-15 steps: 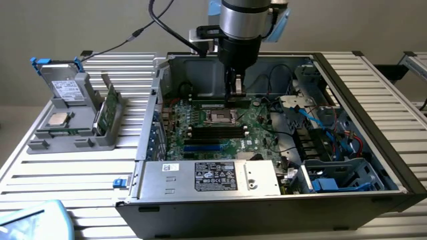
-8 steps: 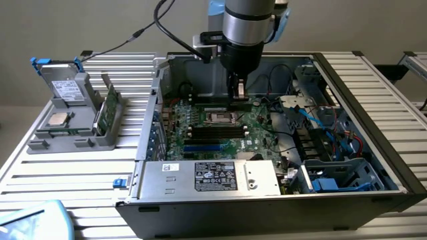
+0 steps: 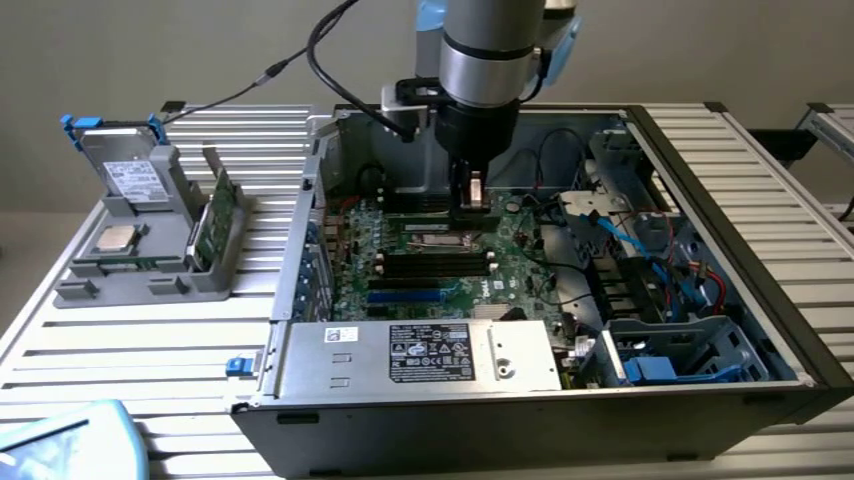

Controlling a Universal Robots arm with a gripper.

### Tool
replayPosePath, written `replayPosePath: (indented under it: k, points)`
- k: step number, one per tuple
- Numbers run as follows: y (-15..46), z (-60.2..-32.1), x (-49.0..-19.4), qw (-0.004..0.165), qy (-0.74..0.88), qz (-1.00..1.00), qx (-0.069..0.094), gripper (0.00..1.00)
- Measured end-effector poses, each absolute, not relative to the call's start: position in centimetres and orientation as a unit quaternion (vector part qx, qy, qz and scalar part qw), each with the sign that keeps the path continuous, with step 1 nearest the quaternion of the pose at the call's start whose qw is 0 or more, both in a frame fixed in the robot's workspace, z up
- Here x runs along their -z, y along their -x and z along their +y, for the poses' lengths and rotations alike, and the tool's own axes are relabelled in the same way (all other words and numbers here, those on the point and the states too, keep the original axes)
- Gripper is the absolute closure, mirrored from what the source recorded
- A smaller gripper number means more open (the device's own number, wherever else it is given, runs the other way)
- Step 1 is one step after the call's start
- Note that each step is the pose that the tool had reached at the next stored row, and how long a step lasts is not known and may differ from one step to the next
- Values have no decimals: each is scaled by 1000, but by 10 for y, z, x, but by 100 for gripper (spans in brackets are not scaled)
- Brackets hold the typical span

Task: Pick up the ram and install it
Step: 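Insert the ram into the slot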

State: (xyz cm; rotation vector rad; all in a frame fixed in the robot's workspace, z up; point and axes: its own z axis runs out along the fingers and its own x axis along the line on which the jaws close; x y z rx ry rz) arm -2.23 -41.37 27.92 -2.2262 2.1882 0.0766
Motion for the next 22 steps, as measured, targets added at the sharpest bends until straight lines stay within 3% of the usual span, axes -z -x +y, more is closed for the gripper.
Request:
replayPosePath:
  k: [17,22]
  points:
    - [23,-414,-252,1,722,691,-32,87]
    - [23,-414,-247,-6,722,691,-27,87]
